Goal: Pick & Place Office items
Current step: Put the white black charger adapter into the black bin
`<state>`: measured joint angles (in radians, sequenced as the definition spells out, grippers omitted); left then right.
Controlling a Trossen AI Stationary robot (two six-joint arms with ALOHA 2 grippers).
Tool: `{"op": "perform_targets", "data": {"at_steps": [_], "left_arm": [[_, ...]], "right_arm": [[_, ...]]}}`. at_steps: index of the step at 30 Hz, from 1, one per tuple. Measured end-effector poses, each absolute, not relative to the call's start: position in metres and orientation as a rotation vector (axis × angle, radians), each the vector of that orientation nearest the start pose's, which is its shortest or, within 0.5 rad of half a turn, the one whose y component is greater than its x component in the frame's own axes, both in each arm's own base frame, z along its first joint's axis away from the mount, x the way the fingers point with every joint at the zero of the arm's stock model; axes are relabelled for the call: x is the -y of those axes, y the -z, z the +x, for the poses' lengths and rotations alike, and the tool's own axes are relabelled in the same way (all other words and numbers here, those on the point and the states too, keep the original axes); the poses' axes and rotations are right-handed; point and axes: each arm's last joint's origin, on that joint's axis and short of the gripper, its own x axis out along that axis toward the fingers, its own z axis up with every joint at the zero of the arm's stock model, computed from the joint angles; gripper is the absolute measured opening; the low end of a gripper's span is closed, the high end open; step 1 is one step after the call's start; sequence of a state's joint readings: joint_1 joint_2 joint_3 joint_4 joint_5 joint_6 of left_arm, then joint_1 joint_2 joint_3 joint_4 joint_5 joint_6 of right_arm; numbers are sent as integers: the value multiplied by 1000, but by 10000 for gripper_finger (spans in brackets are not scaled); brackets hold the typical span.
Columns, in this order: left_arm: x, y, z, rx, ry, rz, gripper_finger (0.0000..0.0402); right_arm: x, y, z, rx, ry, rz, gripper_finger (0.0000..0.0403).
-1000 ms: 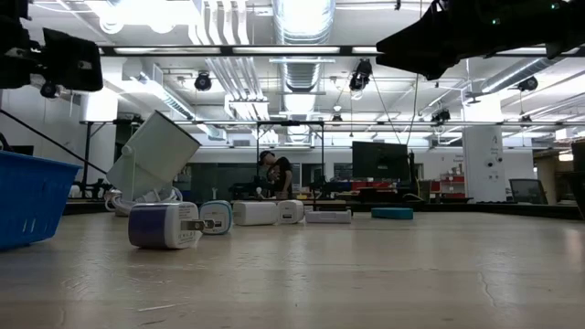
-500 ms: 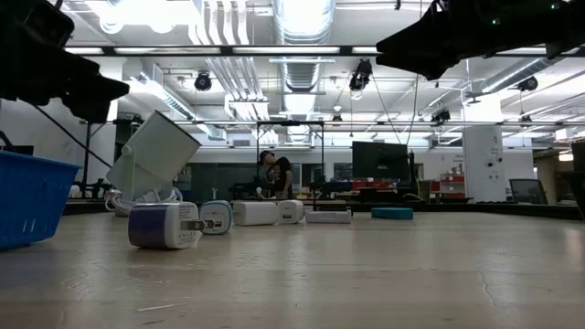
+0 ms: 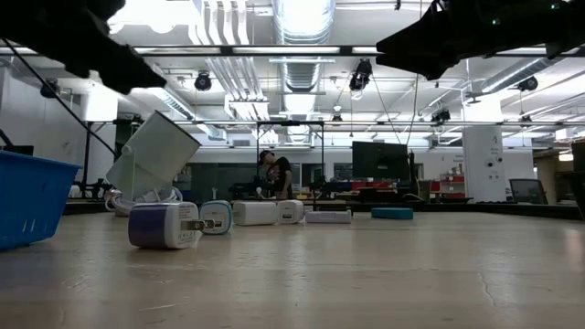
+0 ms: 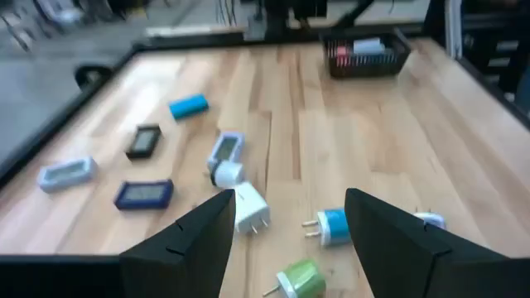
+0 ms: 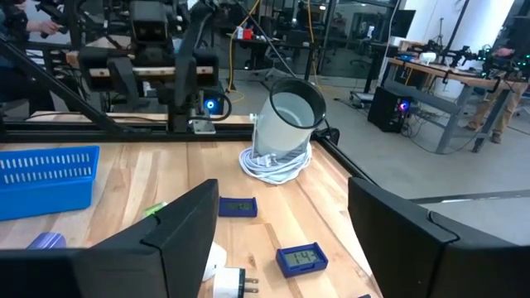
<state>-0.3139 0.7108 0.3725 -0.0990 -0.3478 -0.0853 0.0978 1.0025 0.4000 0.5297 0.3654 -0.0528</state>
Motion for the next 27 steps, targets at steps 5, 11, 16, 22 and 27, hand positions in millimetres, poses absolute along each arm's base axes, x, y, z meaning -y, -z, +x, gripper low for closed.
{"op": "perform_targets", "data": {"at_steps": [5,11,16,22,27], "left_arm": [[23,-207,178,-430,-8,-2,234],[-1,-198,202,-421,0,-75,234],[-6,-190,222,-502,-28,-107,234],[-9,-188,254,-569,-113,-165,234],[-11,-175,277,-626,-209,-302,234]], "right_arm": [[-10,-230,208,-78,265,-70,265],[-10,-230,208,-78,266,-69,265],[-10,-230,208,-78,265,-69,267],[-10,-230,208,-78,265,-69,264],[-10,-230,208,-78,266,-69,258]]}}
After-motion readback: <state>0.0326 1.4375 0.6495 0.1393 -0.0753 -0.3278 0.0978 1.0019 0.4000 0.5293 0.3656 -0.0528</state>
